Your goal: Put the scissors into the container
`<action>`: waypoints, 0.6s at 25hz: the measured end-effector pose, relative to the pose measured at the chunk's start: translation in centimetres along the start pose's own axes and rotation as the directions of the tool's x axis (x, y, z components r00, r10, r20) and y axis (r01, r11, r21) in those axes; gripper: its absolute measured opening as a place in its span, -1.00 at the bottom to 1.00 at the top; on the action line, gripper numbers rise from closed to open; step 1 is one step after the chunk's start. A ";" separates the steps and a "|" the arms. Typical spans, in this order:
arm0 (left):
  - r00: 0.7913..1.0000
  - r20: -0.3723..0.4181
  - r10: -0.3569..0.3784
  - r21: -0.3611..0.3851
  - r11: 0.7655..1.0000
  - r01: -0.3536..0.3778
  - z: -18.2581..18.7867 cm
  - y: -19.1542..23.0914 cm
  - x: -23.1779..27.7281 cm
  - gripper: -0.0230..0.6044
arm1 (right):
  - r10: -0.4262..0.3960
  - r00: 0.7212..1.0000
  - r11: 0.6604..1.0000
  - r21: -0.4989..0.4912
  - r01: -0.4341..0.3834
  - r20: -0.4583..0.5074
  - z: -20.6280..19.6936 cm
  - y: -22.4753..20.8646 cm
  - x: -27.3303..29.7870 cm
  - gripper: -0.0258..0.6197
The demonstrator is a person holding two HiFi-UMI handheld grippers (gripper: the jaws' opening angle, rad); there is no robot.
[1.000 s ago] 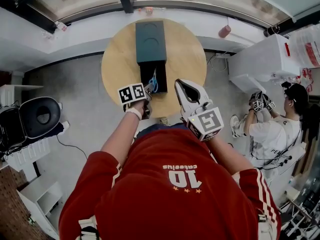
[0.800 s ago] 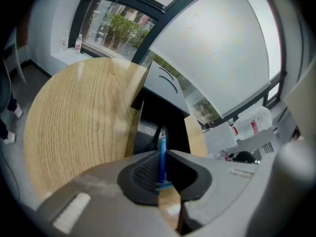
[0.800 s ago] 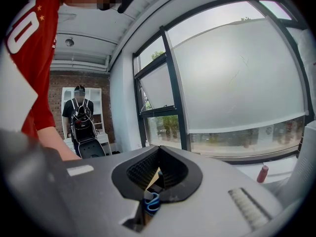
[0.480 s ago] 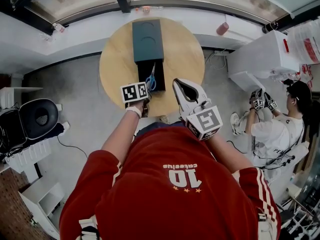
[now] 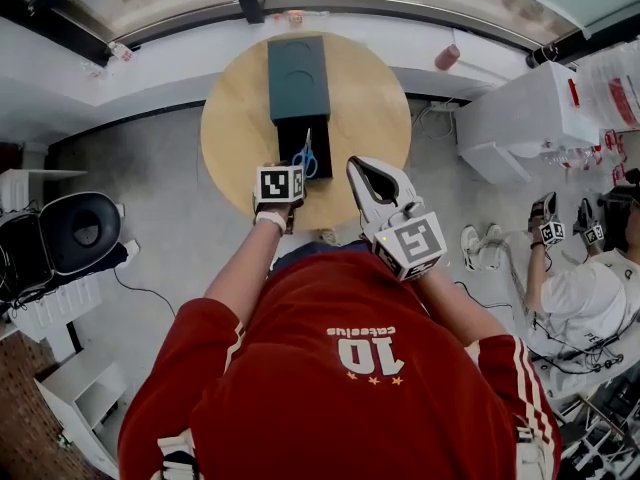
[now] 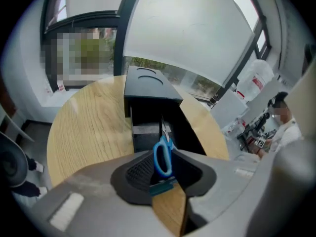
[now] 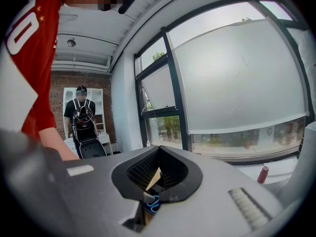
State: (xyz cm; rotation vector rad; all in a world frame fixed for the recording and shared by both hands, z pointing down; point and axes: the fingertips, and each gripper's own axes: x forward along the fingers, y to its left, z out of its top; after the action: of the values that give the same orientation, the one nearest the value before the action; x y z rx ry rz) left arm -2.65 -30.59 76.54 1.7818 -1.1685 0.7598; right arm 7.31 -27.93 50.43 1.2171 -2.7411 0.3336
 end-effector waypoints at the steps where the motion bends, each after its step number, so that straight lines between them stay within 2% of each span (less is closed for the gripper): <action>1: 1.000 -0.002 0.012 0.026 1.000 -0.012 0.0 -0.1 0.0 -0.54 | 0.001 1.000 1.000 -0.001 -0.001 0.000 0.0 0.1 -0.1 -0.94; 4: 0.999 0.011 0.033 0.079 0.996 -0.034 -0.1 -0.3 0.1 -0.53 | -0.007 1.000 1.000 0.006 0.007 0.001 0.1 0.1 -0.2 -0.94; 8: 0.996 0.065 0.054 0.121 0.991 -0.061 -0.1 -0.1 0.0 -0.53 | -0.010 1.000 1.000 0.000 0.010 0.001 0.0 0.0 -0.4 -0.94; 15: 0.973 0.232 0.007 0.152 0.987 -0.043 2.1 -0.9 -3.8 -0.56 | -0.027 1.000 1.000 0.000 0.027 0.006 0.5 0.1 -0.9 -0.94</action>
State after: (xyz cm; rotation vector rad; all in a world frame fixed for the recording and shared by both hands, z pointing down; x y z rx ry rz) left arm -3.15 -30.70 72.17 2.0320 -1.3156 0.6870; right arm 7.81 -27.38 49.75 1.2556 -2.7268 0.3274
